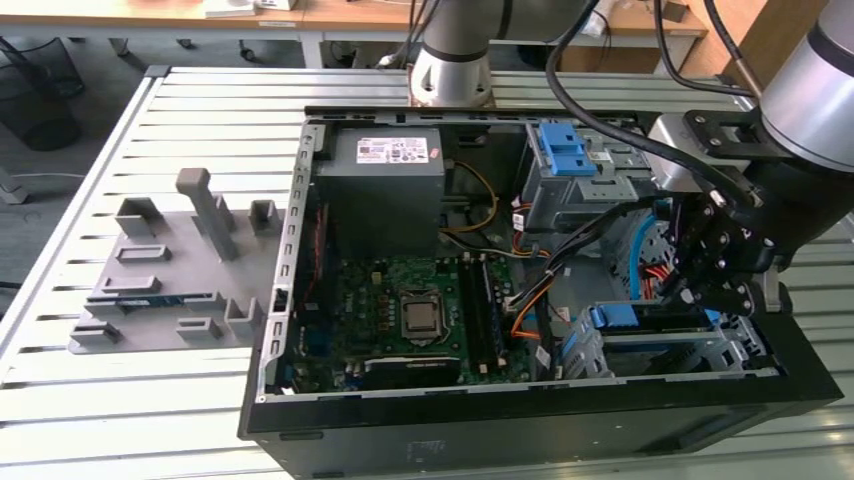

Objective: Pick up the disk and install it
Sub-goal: 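Insert the first disk wire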

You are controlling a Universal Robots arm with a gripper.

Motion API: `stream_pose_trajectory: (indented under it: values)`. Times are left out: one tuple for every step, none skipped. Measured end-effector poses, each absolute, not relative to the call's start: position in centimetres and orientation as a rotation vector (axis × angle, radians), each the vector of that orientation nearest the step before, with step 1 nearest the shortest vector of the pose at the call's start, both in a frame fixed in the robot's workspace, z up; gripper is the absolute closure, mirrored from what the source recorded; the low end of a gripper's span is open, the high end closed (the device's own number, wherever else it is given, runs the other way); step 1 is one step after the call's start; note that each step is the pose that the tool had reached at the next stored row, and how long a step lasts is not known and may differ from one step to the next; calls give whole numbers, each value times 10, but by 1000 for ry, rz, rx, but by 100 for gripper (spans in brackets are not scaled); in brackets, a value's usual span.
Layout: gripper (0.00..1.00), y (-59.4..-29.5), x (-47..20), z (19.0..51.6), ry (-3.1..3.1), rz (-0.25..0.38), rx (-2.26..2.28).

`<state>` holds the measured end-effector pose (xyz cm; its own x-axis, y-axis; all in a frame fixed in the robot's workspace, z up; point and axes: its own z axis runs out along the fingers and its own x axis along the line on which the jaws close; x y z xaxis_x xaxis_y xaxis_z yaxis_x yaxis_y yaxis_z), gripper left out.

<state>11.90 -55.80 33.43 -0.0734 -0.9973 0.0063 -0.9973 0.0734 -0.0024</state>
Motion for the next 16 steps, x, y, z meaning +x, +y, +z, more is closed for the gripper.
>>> stream_pose_trajectory:
  values:
    - [84,-558,119,334,-2299,9,2136]
    - [84,-558,119,334,-2299,9,2136]
    - [84,-558,119,334,-2299,9,2136]
    - [84,-558,119,334,-2299,9,2136]
    - [84,-558,120,334,-2299,9,2136]
    - [84,-558,120,334,-2299,8,2136]
    - [84,-558,120,334,-2299,8,2136]
    - [84,-558,120,334,-2299,8,2136]
    - [84,-558,120,334,-2299,8,2136]
    - [84,-558,120,334,-2299,8,2136]
    - [84,-558,120,334,-2299,8,2136]
    - [84,-558,120,334,-2299,8,2136]
    - [84,-558,120,334,-2299,8,2136]
    - [84,-558,120,335,-2299,8,2136]
    - [84,-558,120,335,-2299,8,2136]
    - [84,-558,120,335,-2299,8,2136]
